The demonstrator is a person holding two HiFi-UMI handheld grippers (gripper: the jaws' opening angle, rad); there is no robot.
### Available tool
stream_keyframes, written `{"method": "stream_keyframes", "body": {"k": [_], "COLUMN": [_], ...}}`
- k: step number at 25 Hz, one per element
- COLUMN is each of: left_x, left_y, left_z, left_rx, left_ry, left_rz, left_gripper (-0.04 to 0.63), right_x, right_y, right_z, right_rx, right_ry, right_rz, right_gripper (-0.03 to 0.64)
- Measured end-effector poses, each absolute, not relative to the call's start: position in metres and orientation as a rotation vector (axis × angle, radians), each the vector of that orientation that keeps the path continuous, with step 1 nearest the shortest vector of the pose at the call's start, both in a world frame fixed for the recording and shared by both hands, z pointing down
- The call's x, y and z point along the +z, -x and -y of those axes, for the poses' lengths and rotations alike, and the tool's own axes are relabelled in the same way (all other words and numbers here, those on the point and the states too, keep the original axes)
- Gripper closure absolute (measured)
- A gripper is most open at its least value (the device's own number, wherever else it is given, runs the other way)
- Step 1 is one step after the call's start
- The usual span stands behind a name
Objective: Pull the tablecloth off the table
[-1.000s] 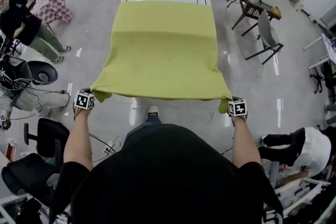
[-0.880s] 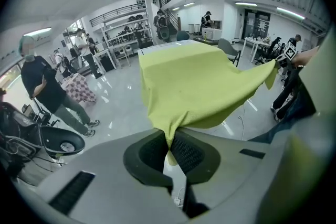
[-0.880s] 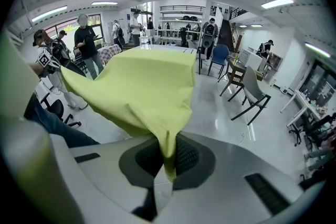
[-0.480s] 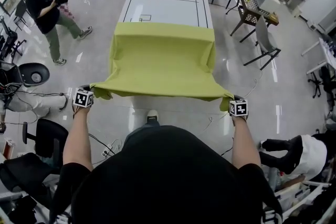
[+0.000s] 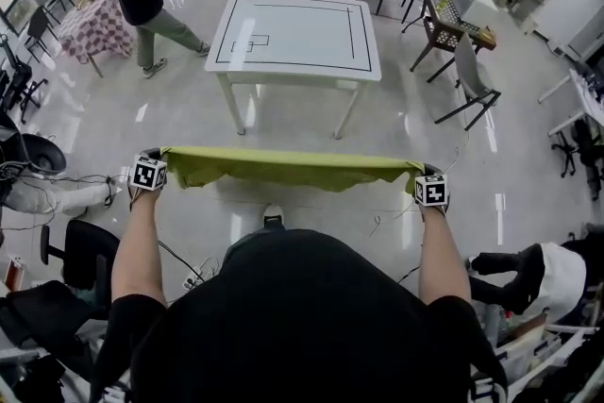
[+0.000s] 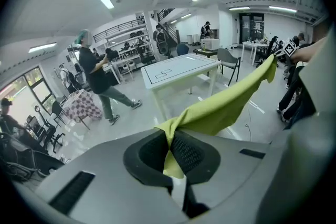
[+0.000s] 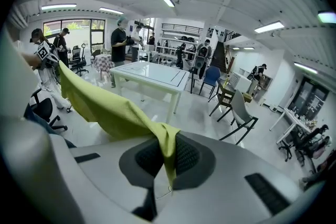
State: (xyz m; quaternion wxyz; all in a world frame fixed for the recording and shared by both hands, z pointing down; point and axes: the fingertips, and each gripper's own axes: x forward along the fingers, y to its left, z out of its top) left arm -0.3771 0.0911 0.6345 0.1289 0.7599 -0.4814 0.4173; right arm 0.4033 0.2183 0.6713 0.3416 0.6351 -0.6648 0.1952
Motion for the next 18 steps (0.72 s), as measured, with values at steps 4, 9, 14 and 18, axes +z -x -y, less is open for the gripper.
{"method": "stream_keyframes", "body": {"k": [4, 9, 14, 18], "left_x": [0.617, 0.589, 0.561, 0.533], "left_y": [0.374, 0.372, 0.372, 0.374], "left_z": [-0.081, -0.067, -0.054, -0.045], "left_rx": [1.171, 1.103, 1.021, 0.969], "left_ry": [-2.219, -2.244, -2.270, -2.298], "left_rz": [1.458, 1.535, 1.602, 1.649], "left_gripper": [0.569, 0.569, 0.570, 0.569], "right_x": [0.658, 0.634, 0.602, 0.571], "right_y": [-0.405, -0.406, -0.407, -0.406], "right_z": [-0.214, -0.203, -0.188, -0.178], "right_rx": [0.490, 0.478, 0.454, 0.434], "right_ry": [-1.696, -1.758, -1.834, -1.888], "right_rz": [1.737, 1.771, 1.834, 1.878], "right_gripper": [0.597, 0.597, 0.597, 0.597]}}
